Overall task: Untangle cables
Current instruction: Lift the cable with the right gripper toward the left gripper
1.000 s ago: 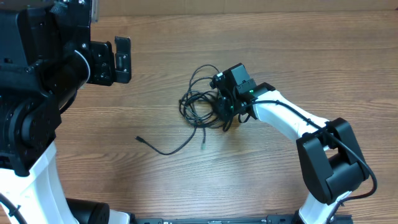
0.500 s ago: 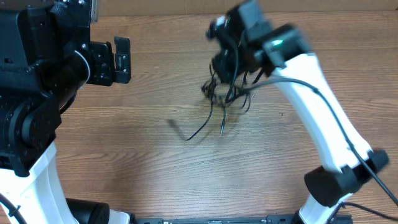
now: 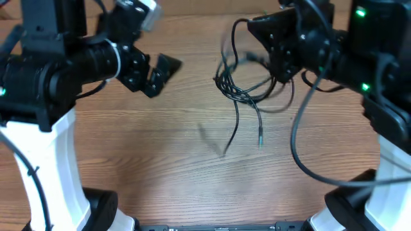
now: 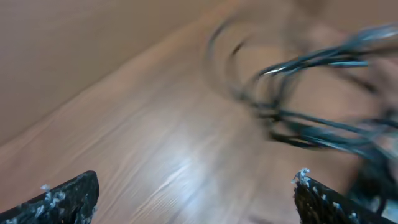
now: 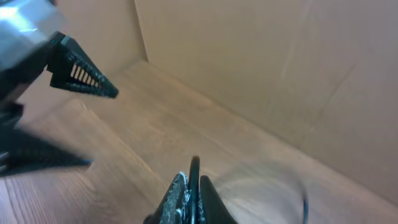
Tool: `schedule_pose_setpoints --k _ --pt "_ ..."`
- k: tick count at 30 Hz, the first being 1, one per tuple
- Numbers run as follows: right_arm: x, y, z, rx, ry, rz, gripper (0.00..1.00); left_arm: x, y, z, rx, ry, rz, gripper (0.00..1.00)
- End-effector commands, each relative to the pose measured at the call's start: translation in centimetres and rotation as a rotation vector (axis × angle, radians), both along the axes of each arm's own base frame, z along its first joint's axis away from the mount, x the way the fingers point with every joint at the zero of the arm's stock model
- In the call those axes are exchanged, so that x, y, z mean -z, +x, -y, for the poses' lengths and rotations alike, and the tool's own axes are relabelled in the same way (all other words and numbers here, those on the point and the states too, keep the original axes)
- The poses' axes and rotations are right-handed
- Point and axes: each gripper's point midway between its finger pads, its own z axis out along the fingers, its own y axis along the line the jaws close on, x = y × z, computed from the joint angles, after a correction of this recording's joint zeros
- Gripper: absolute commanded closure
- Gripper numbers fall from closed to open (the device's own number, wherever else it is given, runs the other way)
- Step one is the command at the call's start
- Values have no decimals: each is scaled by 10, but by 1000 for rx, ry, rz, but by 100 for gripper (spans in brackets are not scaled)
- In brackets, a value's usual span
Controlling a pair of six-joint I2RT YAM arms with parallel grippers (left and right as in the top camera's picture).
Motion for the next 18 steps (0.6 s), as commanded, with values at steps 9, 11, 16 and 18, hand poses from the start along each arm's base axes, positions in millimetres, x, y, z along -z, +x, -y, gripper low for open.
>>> schedule_pose_setpoints --k 9,11,16,18 --pt "0 -1 -4 -19 8 -2 96 2 -2 65 568 -283 83 0" --pt "-3 -5 -10 -56 25 2 96 6 5 71 607 -305 97 0" --pt "-6 -10 -15 -95 45 0 96 17 25 77 617 -316 101 0" --pt "-8 -16 -20 -137 62 -9 96 19 30 80 629 -335 106 0"
